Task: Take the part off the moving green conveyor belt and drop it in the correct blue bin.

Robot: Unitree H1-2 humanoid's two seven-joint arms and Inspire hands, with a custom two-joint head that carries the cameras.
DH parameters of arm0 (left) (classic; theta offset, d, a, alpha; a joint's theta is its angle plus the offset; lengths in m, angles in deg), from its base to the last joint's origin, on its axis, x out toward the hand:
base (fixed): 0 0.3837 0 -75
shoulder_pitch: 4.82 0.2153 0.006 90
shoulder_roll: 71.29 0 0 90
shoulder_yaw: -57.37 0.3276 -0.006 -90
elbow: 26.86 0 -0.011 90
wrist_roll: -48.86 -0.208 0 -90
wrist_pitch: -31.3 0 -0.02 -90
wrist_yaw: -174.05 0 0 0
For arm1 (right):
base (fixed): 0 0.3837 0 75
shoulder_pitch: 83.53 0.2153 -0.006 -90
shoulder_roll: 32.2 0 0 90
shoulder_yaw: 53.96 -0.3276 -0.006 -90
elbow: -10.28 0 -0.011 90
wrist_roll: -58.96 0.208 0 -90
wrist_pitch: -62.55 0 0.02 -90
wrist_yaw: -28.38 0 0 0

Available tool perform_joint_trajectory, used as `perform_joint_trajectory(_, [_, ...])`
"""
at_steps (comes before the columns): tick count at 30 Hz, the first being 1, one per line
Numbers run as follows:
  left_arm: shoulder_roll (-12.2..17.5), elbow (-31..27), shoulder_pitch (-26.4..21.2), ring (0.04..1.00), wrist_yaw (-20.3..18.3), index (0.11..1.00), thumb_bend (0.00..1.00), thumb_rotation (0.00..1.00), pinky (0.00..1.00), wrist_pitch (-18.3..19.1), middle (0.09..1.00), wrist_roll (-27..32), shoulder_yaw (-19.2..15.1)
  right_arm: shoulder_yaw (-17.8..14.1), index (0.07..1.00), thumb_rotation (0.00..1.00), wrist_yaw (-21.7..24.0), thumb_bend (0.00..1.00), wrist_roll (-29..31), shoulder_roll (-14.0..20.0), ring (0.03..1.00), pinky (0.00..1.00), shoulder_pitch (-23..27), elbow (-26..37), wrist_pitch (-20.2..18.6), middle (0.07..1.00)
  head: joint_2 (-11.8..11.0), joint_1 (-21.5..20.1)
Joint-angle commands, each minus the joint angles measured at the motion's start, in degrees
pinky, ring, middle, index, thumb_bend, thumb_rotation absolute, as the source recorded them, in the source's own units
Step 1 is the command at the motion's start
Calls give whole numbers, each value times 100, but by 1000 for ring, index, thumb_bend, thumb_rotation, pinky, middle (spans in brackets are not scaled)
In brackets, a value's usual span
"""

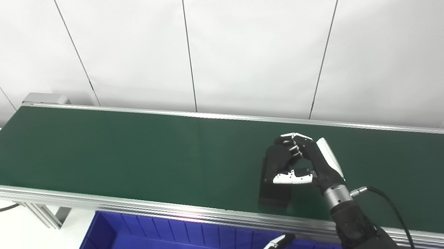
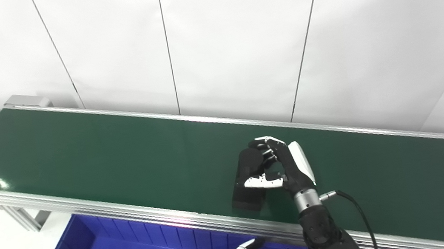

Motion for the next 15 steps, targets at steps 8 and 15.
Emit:
perform_joint_trajectory(8, [-6, -183, -14, 868, -42, 856, 807, 1000, 843, -175, 871, -23, -59, 174, 482, 138, -3, 510, -280, 42, 347, 296, 178, 99, 188, 412, 14, -13])
perform_joint_trajectory(15, [-47, -159, -12, 875, -137, 855, 810, 1000, 855, -175, 870, 28, -112, 215, 483, 137, 45, 510, -271, 118, 359, 309, 138, 207, 189, 423, 42, -73])
